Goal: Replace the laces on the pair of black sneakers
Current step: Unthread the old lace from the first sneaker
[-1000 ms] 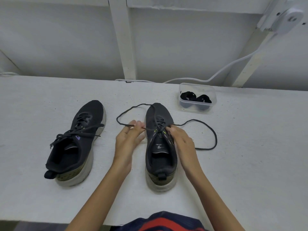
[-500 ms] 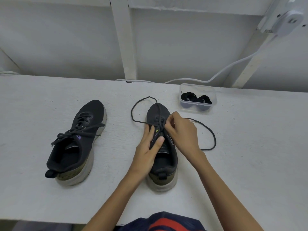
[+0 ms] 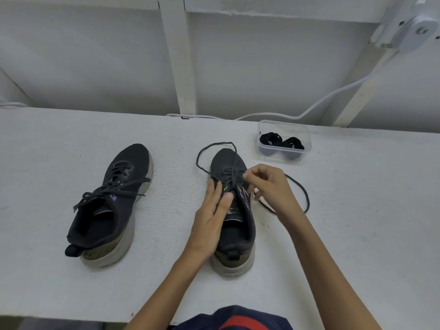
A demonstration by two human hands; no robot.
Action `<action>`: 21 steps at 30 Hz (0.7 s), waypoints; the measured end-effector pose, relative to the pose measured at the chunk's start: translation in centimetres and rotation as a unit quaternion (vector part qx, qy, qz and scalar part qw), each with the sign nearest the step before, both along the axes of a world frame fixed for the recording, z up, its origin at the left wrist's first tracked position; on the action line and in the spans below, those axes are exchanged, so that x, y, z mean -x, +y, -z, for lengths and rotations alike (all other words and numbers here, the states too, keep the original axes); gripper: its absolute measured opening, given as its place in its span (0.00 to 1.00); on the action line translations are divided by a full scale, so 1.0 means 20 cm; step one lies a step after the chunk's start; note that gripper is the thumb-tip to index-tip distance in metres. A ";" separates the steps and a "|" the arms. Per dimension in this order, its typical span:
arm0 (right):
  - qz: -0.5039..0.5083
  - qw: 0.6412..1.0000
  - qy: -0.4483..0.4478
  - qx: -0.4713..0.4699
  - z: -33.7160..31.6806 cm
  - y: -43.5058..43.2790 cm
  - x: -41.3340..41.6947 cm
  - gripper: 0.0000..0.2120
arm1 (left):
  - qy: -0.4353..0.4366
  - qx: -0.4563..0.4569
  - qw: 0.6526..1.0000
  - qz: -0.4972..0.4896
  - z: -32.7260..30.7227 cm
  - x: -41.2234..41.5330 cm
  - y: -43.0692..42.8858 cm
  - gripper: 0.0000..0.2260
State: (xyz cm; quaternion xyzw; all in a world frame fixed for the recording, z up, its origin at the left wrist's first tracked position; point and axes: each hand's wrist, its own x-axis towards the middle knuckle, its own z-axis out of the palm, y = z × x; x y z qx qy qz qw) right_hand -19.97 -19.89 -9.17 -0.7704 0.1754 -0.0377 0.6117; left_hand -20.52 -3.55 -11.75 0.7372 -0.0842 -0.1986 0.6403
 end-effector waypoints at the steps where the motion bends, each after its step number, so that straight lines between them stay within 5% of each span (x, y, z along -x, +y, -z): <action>1: 0.019 1.000 -0.007 -0.020 -0.01 -0.01 -0.01 0.04 | 0.003 0.001 1.000 0.000 0.01 0.00 0.00 0.32; 9: -0.063 0.997 0.031 0.009 0.00 -0.03 0.01 0.07 | 0.010 -0.002 1.000 -0.007 0.01 0.00 -0.01 0.33; 14: -0.006 0.992 0.024 -0.127 -0.04 -0.09 -0.02 0.07 | 0.018 0.007 1.000 -0.017 0.01 0.00 -0.01 0.33; 18: -0.075 0.992 0.066 -0.075 -0.02 -0.05 0.01 0.03 | 0.015 0.010 1.000 -0.020 0.01 0.00 -0.01 0.33; 21: -0.008 0.998 0.013 -0.064 -0.02 -0.06 0.00 0.02 | 0.017 0.014 1.000 -0.019 0.01 0.00 -0.01 0.33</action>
